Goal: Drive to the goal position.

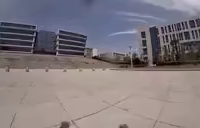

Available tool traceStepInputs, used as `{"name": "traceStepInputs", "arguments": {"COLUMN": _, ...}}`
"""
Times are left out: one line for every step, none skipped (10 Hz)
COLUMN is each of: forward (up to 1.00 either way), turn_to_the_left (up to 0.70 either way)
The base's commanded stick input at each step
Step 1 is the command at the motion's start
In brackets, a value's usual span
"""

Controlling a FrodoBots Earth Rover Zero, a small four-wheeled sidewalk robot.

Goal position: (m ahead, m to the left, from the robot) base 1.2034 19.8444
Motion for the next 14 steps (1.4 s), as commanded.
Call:
{"name": "traceStepInputs", "arguments": {"forward": 0.70, "turn_to_the_left": 0.35}}
{"name": "traceStepInputs", "arguments": {"forward": 0.70, "turn_to_the_left": 0.32}}
{"name": "traceStepInputs", "arguments": {"forward": 0.70, "turn_to_the_left": 0.26}}
{"name": "traceStepInputs", "arguments": {"forward": 0.70, "turn_to_the_left": 0.21}}
{"name": "traceStepInputs", "arguments": {"forward": 0.70, "turn_to_the_left": 0.16}}
{"name": "traceStepInputs", "arguments": {"forward": 0.70, "turn_to_the_left": 0.10}}
{"name": "traceStepInputs", "arguments": {"forward": 0.70, "turn_to_the_left": 0.05}}
{"name": "traceStepInputs", "arguments": {"forward": 0.70, "turn_to_the_left": 0.00}}
{"name": "traceStepInputs", "arguments": {"forward": 0.70, "turn_to_the_left": 0.00}}
{"name": "traceStepInputs", "arguments": {"forward": 0.70, "turn_to_the_left": 0.00}}
{"name": "traceStepInputs", "arguments": {"forward": 0.70, "turn_to_the_left": 0.00}}
{"name": "traceStepInputs", "arguments": {"forward": 0.70, "turn_to_the_left": 0.00}}
{"name": "traceStepInputs", "arguments": {"forward": 0.70, "turn_to_the_left": 0.00}}
{"name": "traceStepInputs", "arguments": {"forward": 0.70, "turn_to_the_left": 0.00}}
